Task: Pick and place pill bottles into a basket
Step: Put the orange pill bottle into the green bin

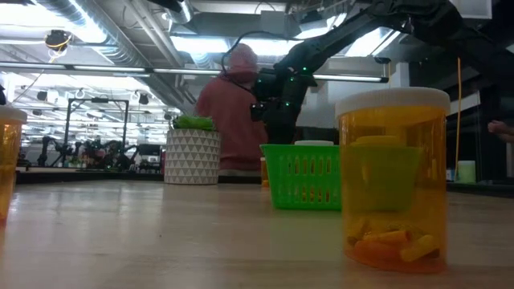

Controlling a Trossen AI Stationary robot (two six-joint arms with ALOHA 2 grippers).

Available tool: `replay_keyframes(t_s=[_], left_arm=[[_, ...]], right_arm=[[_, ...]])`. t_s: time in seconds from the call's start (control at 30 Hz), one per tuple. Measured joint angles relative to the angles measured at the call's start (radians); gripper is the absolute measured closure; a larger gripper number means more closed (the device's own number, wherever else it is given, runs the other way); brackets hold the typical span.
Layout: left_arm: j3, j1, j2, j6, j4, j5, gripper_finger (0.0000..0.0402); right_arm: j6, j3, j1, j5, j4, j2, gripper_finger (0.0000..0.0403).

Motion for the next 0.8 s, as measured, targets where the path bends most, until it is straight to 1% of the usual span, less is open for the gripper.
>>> replay_keyframes(t_s=[0.4,0.67,0.8], left_arm=[[0.000,0.000,0.000,0.017,0.000,0.000,0.0080],[0.000,0.000,0.000,0.017,0.000,0.000,0.0080],[0.000,0.000,0.000,0.017,0.000,0.000,0.0080]], right_arm=[[0.000,0.000,0.002,0.000,-0.007,0.000,0.0183],[-0.001,0.000,0.002,-0.017,-0.010,0.000,0.0170],[-0.002,0.000,0.002,-0.020,-0.009,0.001,0.0151]])
